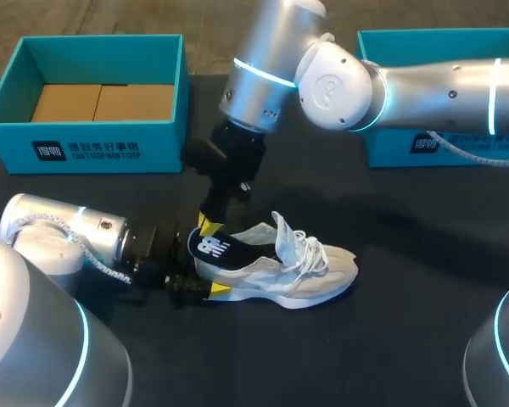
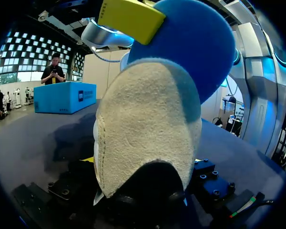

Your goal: Take the shoe out of the shoebox, open the shoe tongue, remove and reinsert the insole, then place the shoe into the shoebox

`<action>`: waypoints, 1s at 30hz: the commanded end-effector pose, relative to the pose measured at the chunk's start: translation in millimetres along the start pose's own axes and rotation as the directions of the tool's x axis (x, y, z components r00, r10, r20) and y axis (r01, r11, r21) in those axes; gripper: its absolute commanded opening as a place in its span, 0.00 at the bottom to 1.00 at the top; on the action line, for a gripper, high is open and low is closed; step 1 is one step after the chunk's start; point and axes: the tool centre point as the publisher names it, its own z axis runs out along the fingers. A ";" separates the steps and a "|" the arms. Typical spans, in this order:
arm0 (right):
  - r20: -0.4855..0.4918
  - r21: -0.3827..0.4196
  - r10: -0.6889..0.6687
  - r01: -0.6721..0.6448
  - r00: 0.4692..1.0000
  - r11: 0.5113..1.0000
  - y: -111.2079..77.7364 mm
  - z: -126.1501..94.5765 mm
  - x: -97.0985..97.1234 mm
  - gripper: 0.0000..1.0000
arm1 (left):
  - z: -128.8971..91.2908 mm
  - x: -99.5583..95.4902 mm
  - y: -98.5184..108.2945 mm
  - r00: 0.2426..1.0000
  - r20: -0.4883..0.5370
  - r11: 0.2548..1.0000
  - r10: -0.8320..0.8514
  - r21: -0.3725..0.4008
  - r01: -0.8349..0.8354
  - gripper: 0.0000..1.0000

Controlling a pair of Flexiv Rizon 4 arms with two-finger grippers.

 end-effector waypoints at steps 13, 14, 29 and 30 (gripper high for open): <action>0.001 -0.035 0.025 -0.025 1.000 0.999 -8.8 -3.0 1.4 0.34 | -0.4 -1.4 5.6 1.000 0.002 1.000 0.000 0.000 0.000 0.00; 0.002 -0.039 0.039 -0.039 0.999 0.998 -12.0 -3.6 1.3 0.34 | -0.4 -1.4 5.6 1.000 0.002 1.000 0.000 0.000 0.000 0.00; 0.007 -0.148 0.097 -0.095 0.995 0.984 -37.9 -2.3 0.3 0.33 | -0.4 -1.4 5.6 1.000 0.002 1.000 0.000 0.000 0.000 0.00; 0.007 -0.149 0.096 -0.094 0.995 0.984 -37.2 -1.1 1.2 0.32 | -0.4 -1.4 5.6 1.000 0.002 1.000 0.000 0.000 0.000 0.00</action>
